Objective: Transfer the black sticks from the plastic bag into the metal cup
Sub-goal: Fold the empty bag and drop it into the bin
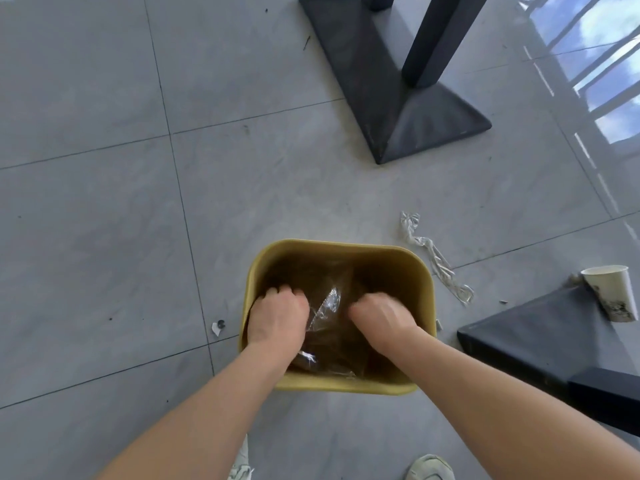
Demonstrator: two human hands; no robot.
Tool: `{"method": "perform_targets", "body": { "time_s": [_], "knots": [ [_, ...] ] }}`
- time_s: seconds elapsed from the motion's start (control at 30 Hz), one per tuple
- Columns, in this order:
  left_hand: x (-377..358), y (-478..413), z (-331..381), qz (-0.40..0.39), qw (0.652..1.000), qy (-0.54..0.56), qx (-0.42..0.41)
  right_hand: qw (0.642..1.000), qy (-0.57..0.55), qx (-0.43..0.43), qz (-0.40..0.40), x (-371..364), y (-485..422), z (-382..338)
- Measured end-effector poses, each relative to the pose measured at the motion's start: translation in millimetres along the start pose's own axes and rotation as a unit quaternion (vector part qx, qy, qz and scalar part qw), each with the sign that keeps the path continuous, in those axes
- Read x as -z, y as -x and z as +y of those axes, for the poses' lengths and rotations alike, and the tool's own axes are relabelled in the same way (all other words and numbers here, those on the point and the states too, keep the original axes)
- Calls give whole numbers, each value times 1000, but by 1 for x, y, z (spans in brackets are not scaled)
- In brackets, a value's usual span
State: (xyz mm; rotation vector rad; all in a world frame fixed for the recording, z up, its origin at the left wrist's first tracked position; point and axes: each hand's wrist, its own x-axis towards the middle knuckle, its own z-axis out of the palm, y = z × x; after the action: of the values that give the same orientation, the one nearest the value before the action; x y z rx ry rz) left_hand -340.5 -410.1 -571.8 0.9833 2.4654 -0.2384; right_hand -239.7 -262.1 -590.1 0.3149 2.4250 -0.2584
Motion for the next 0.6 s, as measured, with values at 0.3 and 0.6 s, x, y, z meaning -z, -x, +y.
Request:
{"method": "perform_targets", "body": {
  "time_s": [0.3, 0.6],
  "knots": [
    [-31, 4, 5, -32, 991, -68, -113, 995, 2, -77, -65, -25, -33, -4],
    [-7, 20, 6, -45, 993, -67, -88, 998, 24, -48, -22, -2, 1, -9]
  ]
}}
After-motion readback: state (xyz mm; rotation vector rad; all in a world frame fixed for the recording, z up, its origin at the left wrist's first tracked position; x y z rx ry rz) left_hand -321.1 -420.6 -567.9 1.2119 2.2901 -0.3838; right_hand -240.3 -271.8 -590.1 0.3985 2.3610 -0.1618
